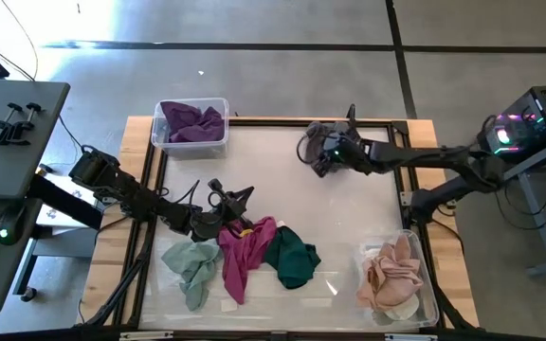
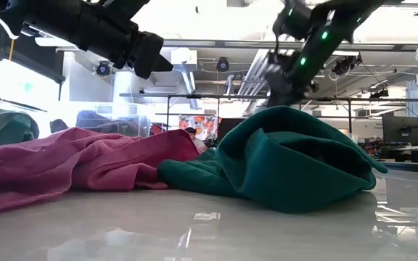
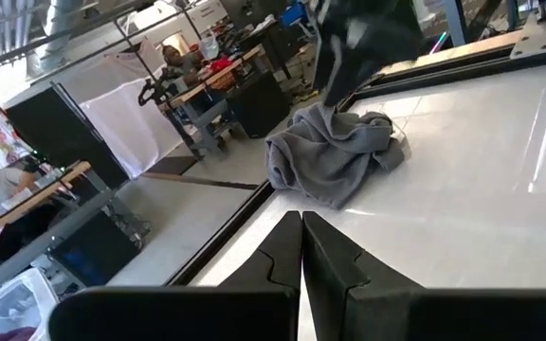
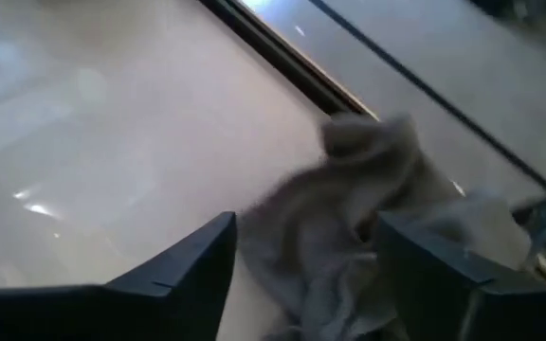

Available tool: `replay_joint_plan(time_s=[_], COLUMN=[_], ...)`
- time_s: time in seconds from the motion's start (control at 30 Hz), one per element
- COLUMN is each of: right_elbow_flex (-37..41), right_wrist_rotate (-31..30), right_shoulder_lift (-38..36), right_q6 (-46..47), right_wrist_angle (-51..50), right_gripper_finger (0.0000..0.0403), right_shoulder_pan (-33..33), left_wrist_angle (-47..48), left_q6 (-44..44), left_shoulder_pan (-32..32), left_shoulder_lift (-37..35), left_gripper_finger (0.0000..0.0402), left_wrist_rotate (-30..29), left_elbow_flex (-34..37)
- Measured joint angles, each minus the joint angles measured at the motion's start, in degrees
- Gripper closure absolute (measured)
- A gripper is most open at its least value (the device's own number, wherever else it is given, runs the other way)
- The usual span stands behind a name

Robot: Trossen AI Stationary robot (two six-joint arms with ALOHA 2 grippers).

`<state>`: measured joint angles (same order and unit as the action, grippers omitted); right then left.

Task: Sort microfiber towel by color & place in baskets
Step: Put the gray towel into the top transparent bin

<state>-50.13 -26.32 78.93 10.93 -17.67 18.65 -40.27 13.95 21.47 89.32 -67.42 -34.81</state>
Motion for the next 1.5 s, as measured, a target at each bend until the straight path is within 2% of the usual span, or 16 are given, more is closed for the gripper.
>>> replay_joint_plan(time_s=[0.1, 0.2, 0.4, 0.67, 0.8, 0.97, 1.17, 1.37, 1.5], right_elbow_flex=[0.0, 0.0, 0.0, -0.2, -0.3, -0.4, -0.4, -0.2, 0.8], right_wrist_rotate=[-0.5, -0.9, -3.2, 2.9, 3.1, 2.8, 4.1, 7.7, 9.7], right_shoulder_lift=[3.7, 7.3, 13.1, 17.9, 20.3, 23.4, 24.6, 24.6, 24.7], right_q6=[4.4, 9.4, 12.7, 14.7, 14.7, 14.7, 12.2, 8.0, 5.5], right_wrist_angle=[-0.2, -0.1, 0.0, 0.2, 0.6, 1.7, 3.6, 8.7, 16.4], right_gripper_finger=[0.0128, 0.0114, 0.0112, 0.0112, 0.0119, 0.0161, 0.0247, 0.0338, 0.037], right_shoulder_pan=[2.9, 5.1, 8.2, 11.4, 11.7, 11.7, 10.4, 5.7, 2.1], left_wrist_angle=[0.0, -0.1, -0.1, -0.1, -0.1, -0.1, -0.3, -0.3, -0.3], left_q6=[-0.4, -0.4, -0.5, -0.5, -0.5, -0.6, -2.3, -0.4, -0.4], left_shoulder_pan=[0.0, 0.0, 0.0, 0.0, 0.0, 0.0, 0.2, 1.4, 1.5], left_shoulder_lift=[0.0, 0.0, 0.0, 0.0, 0.0, 0.0, 0.0, -0.2, -0.2], left_gripper_finger=[0.0402, 0.0401, 0.0401, 0.0401, 0.0401, 0.0401, 0.0385, 0.0309, 0.024], left_wrist_rotate=[0.0, 0.0, 0.0, 0.0, 0.4, 0.4, 0.4, 0.5, 0.8], left_elbow_flex=[0.0, 0.0, 0.0, 0.0, 0.0, 0.0, 0.0, 0.0, 0.0])
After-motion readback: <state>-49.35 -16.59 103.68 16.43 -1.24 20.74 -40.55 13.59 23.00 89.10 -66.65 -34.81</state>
